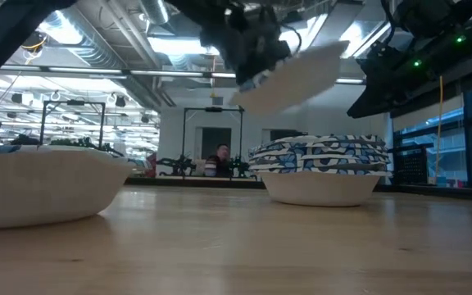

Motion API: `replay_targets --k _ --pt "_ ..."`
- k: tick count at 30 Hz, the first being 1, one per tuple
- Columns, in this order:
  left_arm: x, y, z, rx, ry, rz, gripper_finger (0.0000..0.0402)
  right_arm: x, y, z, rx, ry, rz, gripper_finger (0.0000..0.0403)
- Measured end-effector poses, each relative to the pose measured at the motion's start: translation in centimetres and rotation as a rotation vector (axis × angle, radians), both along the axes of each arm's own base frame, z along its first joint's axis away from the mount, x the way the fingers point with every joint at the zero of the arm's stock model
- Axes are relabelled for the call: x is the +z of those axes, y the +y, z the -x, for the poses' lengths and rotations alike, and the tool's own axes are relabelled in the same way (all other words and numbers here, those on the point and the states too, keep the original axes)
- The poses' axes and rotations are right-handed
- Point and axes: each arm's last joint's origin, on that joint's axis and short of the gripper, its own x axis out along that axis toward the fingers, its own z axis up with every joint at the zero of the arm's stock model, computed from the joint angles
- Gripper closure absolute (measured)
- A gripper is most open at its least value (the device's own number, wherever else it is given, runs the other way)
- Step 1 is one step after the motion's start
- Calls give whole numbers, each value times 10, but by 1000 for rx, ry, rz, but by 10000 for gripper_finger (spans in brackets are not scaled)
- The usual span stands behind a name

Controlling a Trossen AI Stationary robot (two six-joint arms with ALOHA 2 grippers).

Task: Nest bowls inside each other
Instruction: Stack the white patterned bowls on top of the other white patterned bowls

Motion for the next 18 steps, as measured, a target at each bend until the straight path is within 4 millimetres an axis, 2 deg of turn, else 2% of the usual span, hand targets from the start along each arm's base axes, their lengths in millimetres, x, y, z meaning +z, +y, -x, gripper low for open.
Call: replay_targets --k 8,18 --pt "-32 5 -15 47 44 42 401 0 0 0 0 0 0 305" --pt "-39 10 -15 106 80 -38 401 0 0 0 0 -1 -1 305"
